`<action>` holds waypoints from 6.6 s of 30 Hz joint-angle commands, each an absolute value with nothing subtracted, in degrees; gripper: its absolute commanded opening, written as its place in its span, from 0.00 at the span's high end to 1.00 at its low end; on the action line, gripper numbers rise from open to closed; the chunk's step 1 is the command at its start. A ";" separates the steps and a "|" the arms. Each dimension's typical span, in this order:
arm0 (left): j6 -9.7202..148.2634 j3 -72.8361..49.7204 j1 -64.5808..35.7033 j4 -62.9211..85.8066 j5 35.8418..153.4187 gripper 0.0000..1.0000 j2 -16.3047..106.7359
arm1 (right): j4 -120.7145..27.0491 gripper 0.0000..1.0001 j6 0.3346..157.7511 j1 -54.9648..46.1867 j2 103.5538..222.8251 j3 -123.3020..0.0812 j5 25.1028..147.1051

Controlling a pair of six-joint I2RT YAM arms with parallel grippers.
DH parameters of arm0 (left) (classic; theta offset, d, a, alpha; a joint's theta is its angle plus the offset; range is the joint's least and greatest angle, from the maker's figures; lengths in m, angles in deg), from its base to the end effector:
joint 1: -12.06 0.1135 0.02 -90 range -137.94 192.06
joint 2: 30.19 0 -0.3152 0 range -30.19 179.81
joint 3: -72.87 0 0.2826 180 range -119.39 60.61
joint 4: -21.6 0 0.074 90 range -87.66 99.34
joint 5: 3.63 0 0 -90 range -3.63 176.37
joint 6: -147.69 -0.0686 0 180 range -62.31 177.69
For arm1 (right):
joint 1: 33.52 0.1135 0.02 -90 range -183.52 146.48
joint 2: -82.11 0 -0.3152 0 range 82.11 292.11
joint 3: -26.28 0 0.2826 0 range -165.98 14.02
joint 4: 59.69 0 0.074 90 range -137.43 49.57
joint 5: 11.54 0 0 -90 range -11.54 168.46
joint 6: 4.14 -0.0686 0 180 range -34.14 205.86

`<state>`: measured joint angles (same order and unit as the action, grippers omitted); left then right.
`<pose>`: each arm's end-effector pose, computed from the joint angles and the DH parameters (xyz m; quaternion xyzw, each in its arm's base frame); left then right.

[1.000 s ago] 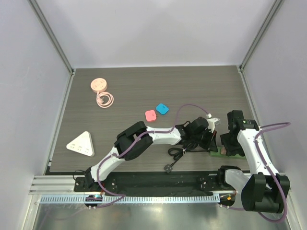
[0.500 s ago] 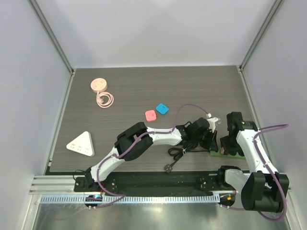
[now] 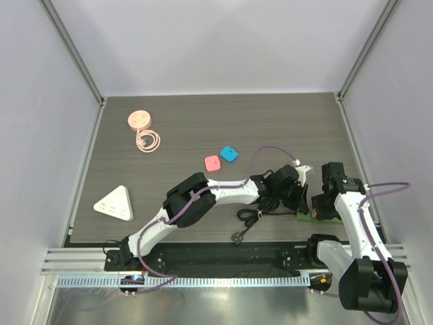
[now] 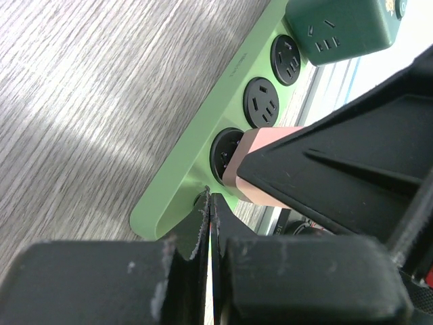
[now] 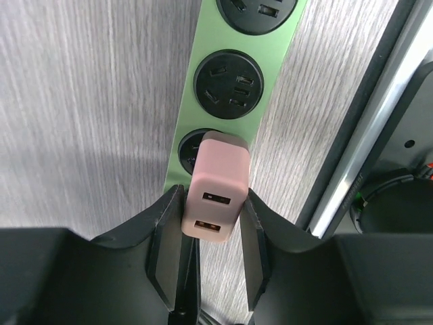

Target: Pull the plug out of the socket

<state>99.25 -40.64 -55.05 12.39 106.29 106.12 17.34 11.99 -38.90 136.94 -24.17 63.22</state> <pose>0.2219 -0.5857 0.1483 0.2723 0.8216 -0.4761 0.1555 0.1388 -0.0312 0.2110 0.6380 0.7550 -0.0675 0.1358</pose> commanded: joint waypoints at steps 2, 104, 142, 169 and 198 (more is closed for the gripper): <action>97.07 -40.64 -55.26 5.38 100.79 1.00 109.82 | 15.76 0.99 11.50 -39.05 130.73 -26.31 61.51; 87.58 -21.31 -55.88 37.28 111.60 1.00 99.72 | 15.94 0.99 16.42 -39.23 130.45 -23.51 68.18; 83.88 -31.76 -58.08 18.83 99.73 1.00 107.09 | 15.59 0.99 15.54 -39.23 132.03 -25.43 70.11; 82.31 -26.84 -59.22 24.81 98.07 1.00 108.43 | 19.02 0.99 15.10 -39.23 133.79 -36.43 65.98; 81.15 14.37 -36.66 47.13 87.16 0.50 64.64 | -36.94 0.99 35.50 -33.53 136.50 -25.53 83.94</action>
